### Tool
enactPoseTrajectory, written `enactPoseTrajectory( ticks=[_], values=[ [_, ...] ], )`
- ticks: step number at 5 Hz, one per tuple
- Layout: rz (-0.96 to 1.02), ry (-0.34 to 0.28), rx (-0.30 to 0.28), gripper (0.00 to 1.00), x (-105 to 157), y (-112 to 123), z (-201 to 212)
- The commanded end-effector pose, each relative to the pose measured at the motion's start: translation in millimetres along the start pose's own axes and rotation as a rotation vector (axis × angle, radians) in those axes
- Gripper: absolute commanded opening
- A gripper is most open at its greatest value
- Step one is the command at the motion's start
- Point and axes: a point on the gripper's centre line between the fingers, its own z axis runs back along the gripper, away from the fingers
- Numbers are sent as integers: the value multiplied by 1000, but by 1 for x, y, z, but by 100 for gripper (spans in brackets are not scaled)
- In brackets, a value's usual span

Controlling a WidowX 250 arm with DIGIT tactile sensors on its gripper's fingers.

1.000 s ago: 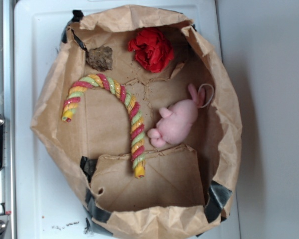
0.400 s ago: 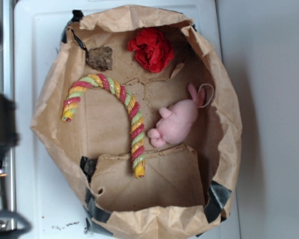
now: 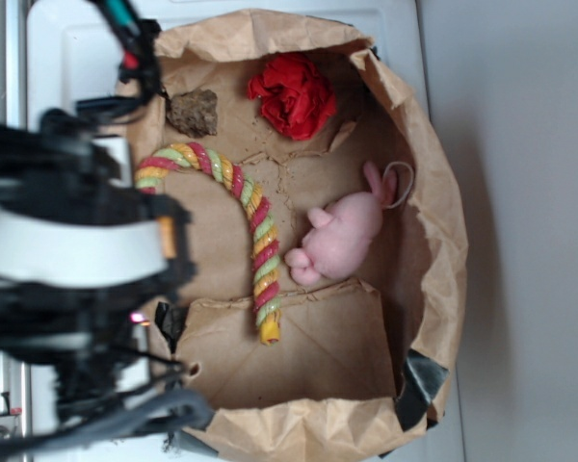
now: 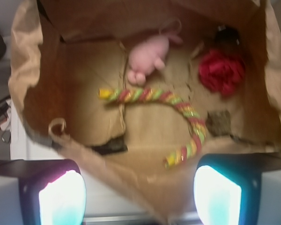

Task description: Grab the rock.

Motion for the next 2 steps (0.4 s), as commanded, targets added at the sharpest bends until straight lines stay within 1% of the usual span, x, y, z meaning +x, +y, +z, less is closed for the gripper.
enactPoseTrajectory(
  ticks=[1,2],
  values=[
    [72,-25,32,100,25,22,-28],
    [110,-16,42,100,26,33,-40]
  ],
)
